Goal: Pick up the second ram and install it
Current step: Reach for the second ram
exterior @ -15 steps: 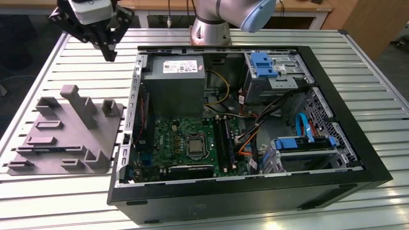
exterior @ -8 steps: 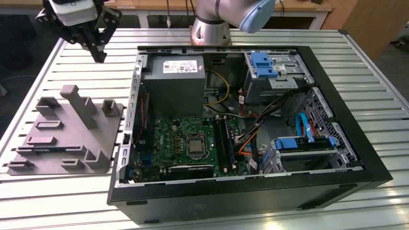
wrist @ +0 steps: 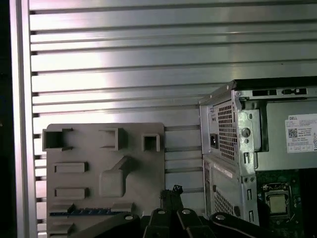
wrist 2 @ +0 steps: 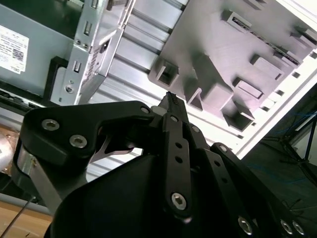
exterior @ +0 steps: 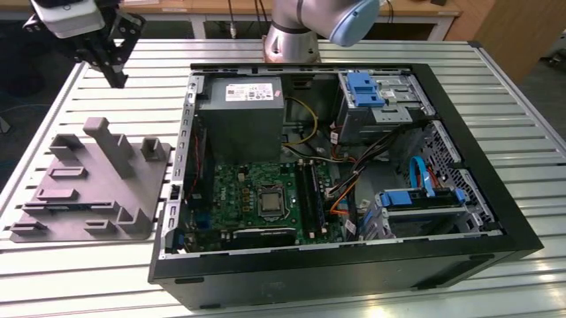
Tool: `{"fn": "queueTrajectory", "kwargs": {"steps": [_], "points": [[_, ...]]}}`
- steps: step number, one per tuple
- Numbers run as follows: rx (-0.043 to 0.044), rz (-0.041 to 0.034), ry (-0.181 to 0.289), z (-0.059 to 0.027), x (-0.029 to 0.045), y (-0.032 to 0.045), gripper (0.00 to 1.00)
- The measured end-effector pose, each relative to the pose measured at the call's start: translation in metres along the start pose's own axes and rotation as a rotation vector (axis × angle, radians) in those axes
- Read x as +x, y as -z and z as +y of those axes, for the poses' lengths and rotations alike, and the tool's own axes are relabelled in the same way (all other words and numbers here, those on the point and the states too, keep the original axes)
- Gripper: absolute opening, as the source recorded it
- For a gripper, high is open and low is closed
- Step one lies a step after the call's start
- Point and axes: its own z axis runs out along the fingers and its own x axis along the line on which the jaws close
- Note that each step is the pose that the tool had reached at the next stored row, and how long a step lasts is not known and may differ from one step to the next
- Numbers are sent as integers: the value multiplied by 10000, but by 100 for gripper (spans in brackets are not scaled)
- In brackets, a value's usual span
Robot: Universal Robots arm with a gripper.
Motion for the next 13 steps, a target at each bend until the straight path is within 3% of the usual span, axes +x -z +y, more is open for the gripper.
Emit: {"fn": "queueTrajectory", "kwargs": {"steps": [13], "points": [[0,0,3,-49,393,-17,10]]}}
